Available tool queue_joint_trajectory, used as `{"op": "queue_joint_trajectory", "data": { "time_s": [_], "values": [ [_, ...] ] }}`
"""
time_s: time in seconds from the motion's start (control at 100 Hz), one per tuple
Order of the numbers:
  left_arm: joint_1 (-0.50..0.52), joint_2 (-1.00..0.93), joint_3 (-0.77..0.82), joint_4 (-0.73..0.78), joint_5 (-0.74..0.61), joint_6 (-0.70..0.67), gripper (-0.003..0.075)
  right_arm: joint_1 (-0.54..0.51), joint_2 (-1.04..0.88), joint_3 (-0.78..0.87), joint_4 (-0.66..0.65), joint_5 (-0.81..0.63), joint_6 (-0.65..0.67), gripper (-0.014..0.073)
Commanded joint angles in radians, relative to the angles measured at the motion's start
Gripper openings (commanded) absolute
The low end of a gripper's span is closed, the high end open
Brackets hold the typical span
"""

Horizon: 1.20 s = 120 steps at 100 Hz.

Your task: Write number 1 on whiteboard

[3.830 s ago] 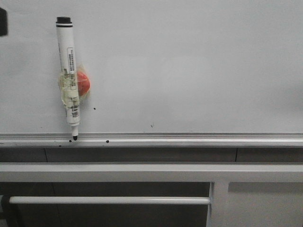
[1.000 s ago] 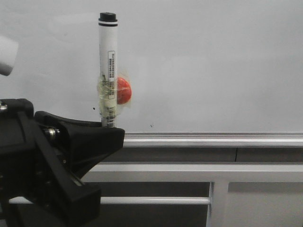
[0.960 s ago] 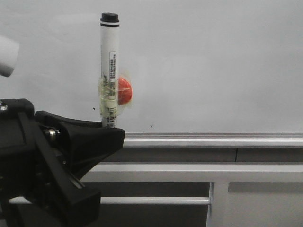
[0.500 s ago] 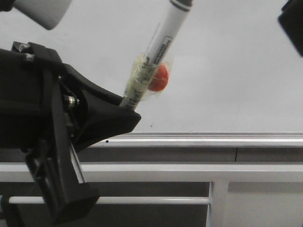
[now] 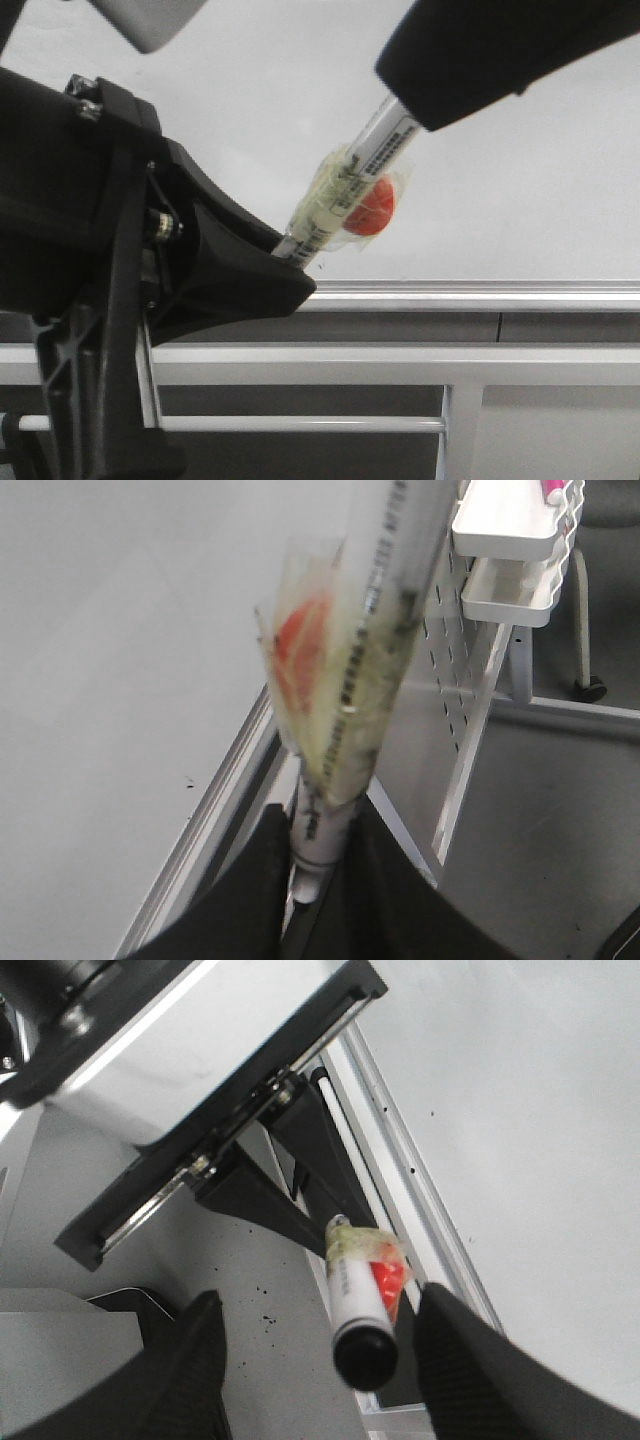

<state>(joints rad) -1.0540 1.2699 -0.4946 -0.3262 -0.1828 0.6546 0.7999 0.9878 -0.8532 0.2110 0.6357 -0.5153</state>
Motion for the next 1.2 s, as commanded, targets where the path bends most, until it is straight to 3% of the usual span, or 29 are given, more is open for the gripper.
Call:
{"op": "queue_joint_trajectory", "data": {
  "time_s": [0.0,0.37,0.63,0.76,0.81,0.89,0.94,1.02,1.09,1.19],
  "values": [
    [-0.007,-0.027,-0.034,0.006,-0.06,-0.001,-0.002,0.003,0.009,-0.037,-0.003,-0.063,-0.014,0.0375],
    [-0.007,-0.03,-0.046,0.036,-0.061,-0.001,-0.002,0.003,0.035,-0.037,-0.003,-0.087,-0.014,0.0357],
    [-0.007,-0.03,-0.046,0.052,-0.12,-0.001,-0.002,0.003,0.04,-0.037,-0.003,-0.067,-0.014,0.0166],
    [-0.007,-0.03,-0.046,0.069,-0.148,-0.001,-0.002,0.003,0.062,-0.037,-0.003,-0.04,-0.014,-0.0067],
    [-0.007,-0.03,-0.046,0.074,-0.165,-0.001,-0.0011,0.003,0.067,-0.037,-0.003,-0.04,-0.012,-0.0065],
    [-0.007,-0.03,-0.046,0.098,-0.181,-0.001,0.0066,0.003,0.07,-0.037,-0.003,-0.044,-0.012,-0.0065],
    [-0.007,-0.03,-0.046,0.111,-0.185,-0.001,0.0155,0.003,0.07,-0.037,-0.003,-0.044,-0.012,-0.0065],
    [-0.007,-0.03,-0.046,0.111,-0.204,-0.001,0.0356,0.003,0.07,-0.037,-0.003,-0.038,-0.012,-0.0065],
    [-0.007,-0.03,-0.046,0.109,-0.221,-0.001,0.047,0.003,0.07,-0.037,-0.003,-0.031,-0.012,-0.0065],
    [-0.007,-0.051,-0.046,0.107,-0.219,-0.001,0.0496,0.003,0.07,-0.037,-0.014,-0.02,-0.012,-0.0065]
  ]
}}
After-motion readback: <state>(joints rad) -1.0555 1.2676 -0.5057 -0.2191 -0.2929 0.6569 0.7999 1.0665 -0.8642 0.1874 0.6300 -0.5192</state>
